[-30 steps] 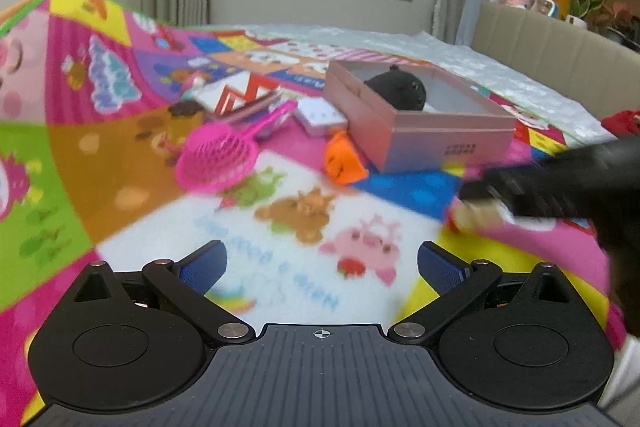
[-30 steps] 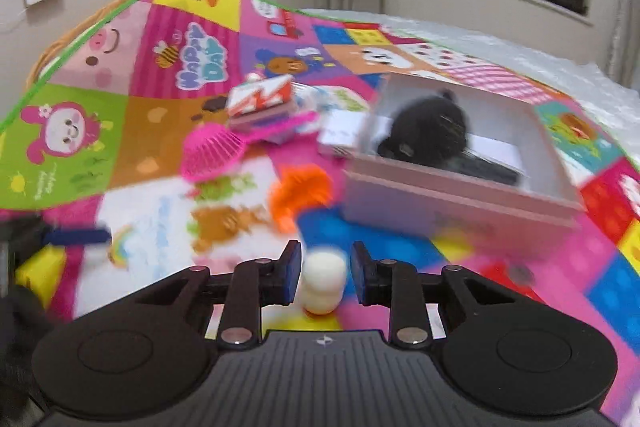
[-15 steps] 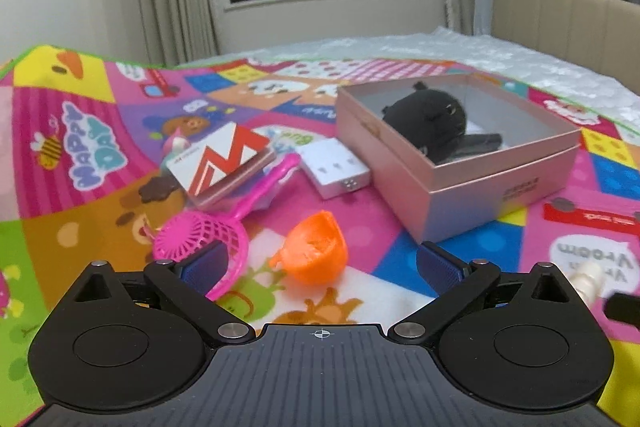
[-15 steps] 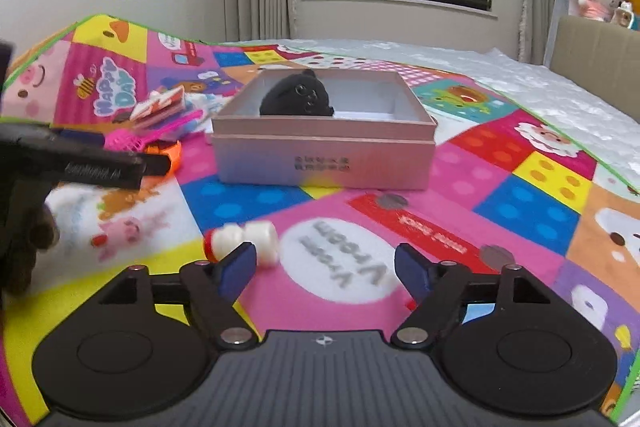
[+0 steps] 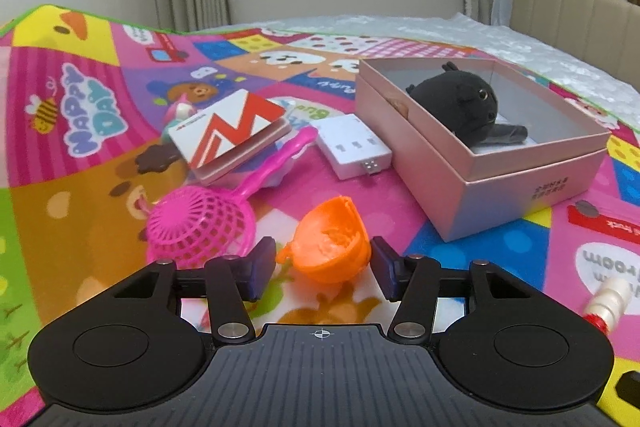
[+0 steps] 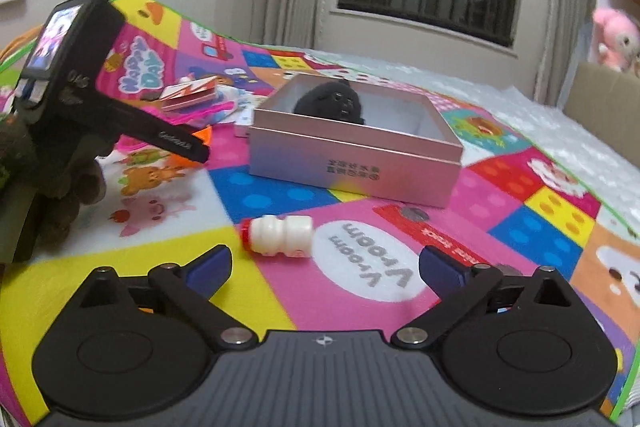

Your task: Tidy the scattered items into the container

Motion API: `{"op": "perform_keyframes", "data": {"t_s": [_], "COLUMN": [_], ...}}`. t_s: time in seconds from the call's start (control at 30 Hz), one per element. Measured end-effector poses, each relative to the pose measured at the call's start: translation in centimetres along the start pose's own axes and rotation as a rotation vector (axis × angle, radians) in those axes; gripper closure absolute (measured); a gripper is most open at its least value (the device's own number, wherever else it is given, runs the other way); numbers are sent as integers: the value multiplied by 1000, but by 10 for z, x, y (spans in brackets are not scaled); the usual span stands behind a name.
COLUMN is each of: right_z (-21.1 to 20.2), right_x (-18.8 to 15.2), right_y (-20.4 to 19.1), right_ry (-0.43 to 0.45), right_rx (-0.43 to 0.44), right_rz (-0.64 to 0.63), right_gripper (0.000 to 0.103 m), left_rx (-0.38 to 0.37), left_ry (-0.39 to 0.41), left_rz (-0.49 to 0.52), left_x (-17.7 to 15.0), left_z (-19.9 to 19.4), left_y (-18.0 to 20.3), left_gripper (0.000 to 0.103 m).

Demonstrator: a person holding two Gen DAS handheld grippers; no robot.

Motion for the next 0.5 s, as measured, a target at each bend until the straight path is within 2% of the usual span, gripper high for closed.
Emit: {"op": "perform_keyframes", "data": {"t_s": [0.1, 0.2, 0.3, 0.37, 0.43, 0.5], "right_z": [-3, -5, -4, -1, 4, 10], "right_x": [1, 1, 0, -1, -3, -5], "right_y": [-6, -10, -11, -13, -15, -17], "right_ry": [5, 0, -11, -25, -44, -62], "right_rx": [3, 4, 7, 15, 21, 32], "right_rz": [-27, -39, -38, -29, -18, -3], "right_gripper": [0, 0, 0, 0, 0, 0], "left_rx": [-57, -155, -220, -228, -202, -163], "left_ry": [7, 6, -27, -50, -46, -37], "left_rz": [1, 35, 53, 57, 79, 92], "left_x": [-8, -26, -48, -61, -70, -74], "left_z": [-24, -60, -85, -92, -94, -94], "left_y": [0, 4, 8, 9, 10, 9], "left_gripper": [47, 46, 46, 45, 40, 28]}}
Point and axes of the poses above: each gripper's, at about its wrist camera, not at the fingertips, and z roughly the way its jaws point, y to its right, x to its top, the point moved 4 cm from there along z, roughly the way its jaws point, and after that the axes turned 4 degrees about x, right-handed, at the moved point
